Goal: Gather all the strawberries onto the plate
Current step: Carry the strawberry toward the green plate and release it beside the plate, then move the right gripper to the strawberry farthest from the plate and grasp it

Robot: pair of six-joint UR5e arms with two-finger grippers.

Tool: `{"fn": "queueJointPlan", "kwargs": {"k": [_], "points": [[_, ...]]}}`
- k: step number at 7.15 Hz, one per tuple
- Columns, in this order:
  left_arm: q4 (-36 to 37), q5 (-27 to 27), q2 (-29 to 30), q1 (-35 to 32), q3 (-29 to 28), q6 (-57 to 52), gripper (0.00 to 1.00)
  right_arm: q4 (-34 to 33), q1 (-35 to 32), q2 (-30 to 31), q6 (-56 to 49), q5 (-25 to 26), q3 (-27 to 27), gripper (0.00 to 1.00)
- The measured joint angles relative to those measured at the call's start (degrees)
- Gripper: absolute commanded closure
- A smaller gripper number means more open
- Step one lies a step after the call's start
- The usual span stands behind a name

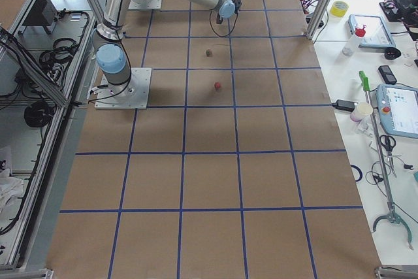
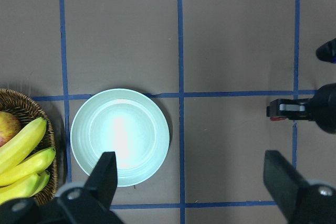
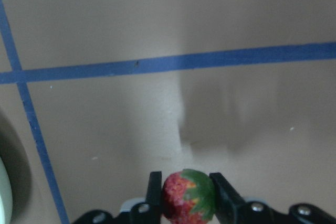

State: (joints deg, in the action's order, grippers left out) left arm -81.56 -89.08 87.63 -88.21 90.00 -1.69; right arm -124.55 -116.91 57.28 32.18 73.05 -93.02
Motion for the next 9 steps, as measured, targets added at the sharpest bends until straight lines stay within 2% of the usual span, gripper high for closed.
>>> {"fn": "queueJointPlan", "kwargs": {"k": [1, 4, 6, 9], "points": [[0.00, -0.02, 0.00, 0.00, 0.00, -0.08, 0.00, -0.40, -0.96, -0.45, 1.01, 0.01, -0.15, 0.00], [0.00, -0.04, 0.00, 0.05, 0.00, -0.29, 0.00, 0.84, -0.97, 0.75, 0.78, 2.03, -0.52, 0.00], [0.00, -0.05, 0.00, 0.06, 0.00, -0.33, 0.00, 5.90, 3.49, 5.28, -3.93, 7.30, -1.83, 0.00], [0.00, -0.04, 0.00, 0.06, 0.08, -0.31, 0.00, 6.92, 13.00, 12.27, -10.99, 13.60, -10.48, 0.01]]}}
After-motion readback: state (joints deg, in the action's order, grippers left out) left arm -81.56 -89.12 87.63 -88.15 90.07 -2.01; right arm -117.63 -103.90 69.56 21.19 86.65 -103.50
